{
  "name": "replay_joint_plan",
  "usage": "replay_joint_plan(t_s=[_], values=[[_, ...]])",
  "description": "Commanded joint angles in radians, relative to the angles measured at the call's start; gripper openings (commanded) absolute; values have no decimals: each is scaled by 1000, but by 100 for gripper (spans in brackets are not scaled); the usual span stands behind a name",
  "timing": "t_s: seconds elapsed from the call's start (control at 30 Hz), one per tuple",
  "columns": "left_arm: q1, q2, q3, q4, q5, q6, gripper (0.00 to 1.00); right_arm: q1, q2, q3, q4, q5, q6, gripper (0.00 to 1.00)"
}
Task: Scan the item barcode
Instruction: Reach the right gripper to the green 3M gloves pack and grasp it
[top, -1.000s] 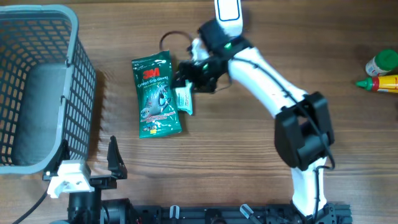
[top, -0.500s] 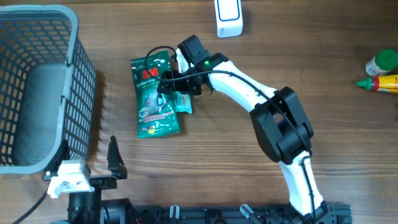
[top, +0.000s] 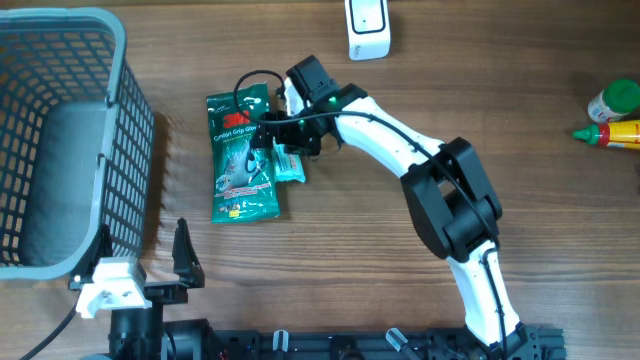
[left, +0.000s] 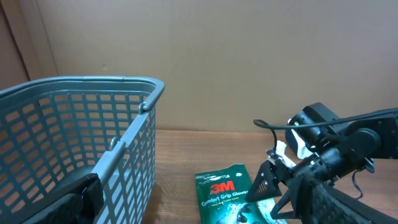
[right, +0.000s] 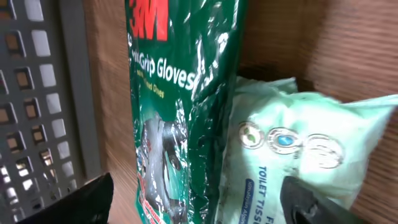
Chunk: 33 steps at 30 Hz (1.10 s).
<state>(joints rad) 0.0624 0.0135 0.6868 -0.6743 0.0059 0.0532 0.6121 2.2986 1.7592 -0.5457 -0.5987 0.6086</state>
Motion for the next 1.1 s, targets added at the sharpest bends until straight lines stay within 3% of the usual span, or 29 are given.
replay_joint_plan(t_s=[0.0, 0.33, 0.47, 0.83, 1.07], values=[[8, -9, -3, 3, -3, -10, 100, -23, 17, 30, -13, -9, 27, 85], [8, -9, -3, 3, -3, -10, 100, -33, 17, 31, 95, 2, 23, 87], [8, -9, -3, 3, -3, -10, 100, -53, 18, 31, 184, -6, -35, 99], [8, -9, -3, 3, -3, -10, 100, -47, 150, 30, 374, -62, -4, 99], [8, -9, -3, 3, -3, -10, 100, -14, 156, 30, 396, -80, -53, 100]])
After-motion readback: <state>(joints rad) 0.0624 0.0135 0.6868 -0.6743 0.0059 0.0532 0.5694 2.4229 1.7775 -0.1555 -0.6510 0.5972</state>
